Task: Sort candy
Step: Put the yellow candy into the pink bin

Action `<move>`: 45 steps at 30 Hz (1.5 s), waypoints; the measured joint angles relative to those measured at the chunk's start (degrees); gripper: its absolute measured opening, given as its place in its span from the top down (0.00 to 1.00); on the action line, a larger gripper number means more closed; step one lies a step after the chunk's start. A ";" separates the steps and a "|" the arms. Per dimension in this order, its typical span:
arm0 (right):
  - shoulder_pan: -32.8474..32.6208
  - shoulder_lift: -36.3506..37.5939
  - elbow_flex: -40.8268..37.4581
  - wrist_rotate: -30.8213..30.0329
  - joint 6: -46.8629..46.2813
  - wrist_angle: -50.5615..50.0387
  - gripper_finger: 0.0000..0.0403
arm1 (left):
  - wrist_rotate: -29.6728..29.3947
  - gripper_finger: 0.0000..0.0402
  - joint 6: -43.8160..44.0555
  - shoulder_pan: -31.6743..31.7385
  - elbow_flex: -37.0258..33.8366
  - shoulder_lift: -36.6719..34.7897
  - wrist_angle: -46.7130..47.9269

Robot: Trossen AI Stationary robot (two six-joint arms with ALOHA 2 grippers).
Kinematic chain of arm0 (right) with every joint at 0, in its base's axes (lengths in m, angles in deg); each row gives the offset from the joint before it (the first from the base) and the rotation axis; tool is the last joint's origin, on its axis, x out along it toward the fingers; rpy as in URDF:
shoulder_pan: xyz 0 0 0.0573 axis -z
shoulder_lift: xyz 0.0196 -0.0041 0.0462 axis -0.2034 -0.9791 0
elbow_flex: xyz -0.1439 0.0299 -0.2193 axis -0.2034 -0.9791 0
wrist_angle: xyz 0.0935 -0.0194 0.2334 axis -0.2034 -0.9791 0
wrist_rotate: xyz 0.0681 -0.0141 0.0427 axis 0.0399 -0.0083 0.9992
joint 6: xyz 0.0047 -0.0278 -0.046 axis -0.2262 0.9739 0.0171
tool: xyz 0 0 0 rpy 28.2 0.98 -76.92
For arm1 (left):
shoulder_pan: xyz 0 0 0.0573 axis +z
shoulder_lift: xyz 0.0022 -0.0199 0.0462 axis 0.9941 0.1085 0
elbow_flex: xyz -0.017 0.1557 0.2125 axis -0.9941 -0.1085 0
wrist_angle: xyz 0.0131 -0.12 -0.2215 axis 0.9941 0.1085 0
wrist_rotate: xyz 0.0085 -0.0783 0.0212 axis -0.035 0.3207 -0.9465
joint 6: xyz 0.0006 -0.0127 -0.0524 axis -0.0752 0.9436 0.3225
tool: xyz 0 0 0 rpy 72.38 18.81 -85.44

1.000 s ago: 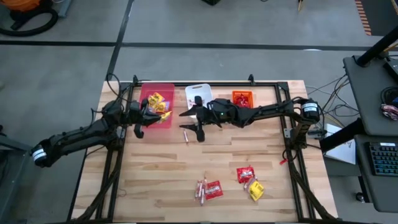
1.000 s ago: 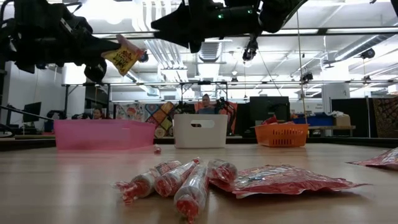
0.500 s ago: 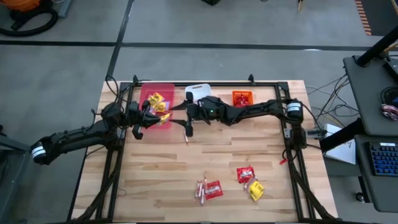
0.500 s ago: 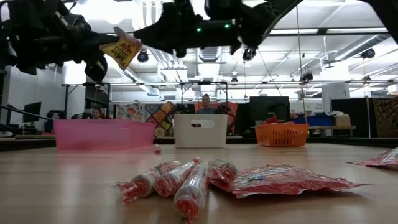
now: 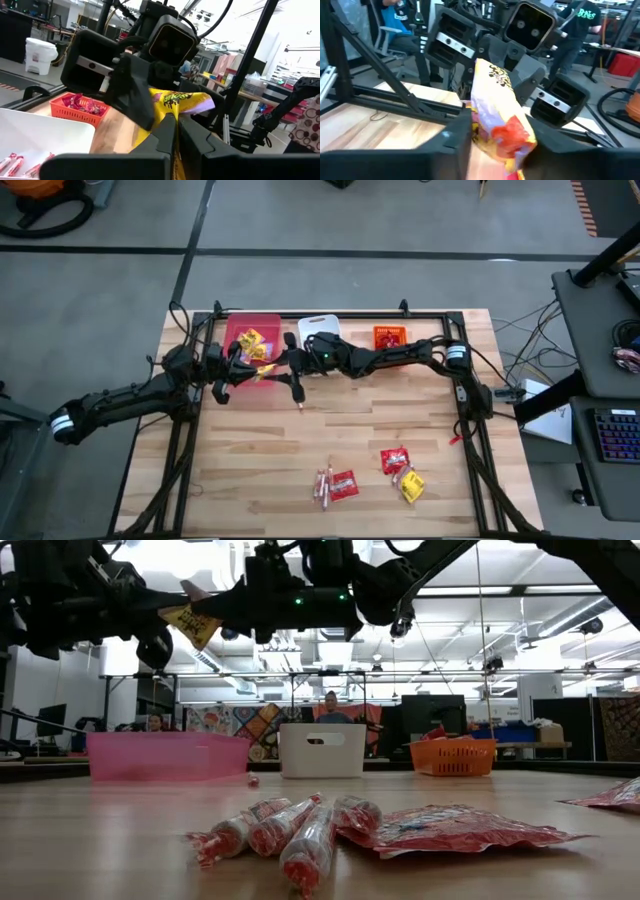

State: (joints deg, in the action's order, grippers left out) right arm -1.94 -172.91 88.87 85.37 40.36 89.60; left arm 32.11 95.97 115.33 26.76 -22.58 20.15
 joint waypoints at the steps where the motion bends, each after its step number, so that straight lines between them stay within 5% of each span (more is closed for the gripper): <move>1: 0.01 0.01 0.01 0.61 0.00 0.00 0.73 | -0.01 1.00 0.00 0.06 0.00 0.01 0.05; 5: 0.16 0.02 0.01 2.37 0.00 0.03 0.93 | 0.17 1.00 -0.02 0.10 0.00 -0.04 -0.07; 12: 1.43 0.16 0.05 3.05 -4.03 0.26 0.96 | -0.20 0.92 -2.45 0.33 1.92 -0.02 2.06; 18: 4.10 0.17 0.05 3.04 -11.12 -0.17 0.97 | -1.67 0.82 -13.96 2.52 9.75 -0.04 20.00; 21: 5.53 0.14 0.03 2.11 -16.33 -0.65 0.97 | -9.99 0.79 -21.20 3.07 16.54 0.48 37.42; 25: 6.67 0.04 0.04 -2.57 -19.59 -2.85 0.97 | -31.01 0.79 -25.33 3.06 25.62 2.25 56.41; 30: 6.28 0.00 0.03 -9.42 -19.23 -6.43 0.97 | -44.89 0.79 -23.73 3.07 30.60 3.10 58.29; 45: 3.37 -0.55 0.04 -11.30 -13.97 -2.63 0.97 | -46.62 0.79 -19.98 3.05 28.76 3.20 51.67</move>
State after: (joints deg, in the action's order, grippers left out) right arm 1.43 -173.46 88.91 74.07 26.39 86.96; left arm -14.51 75.98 118.38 55.52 -19.38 71.82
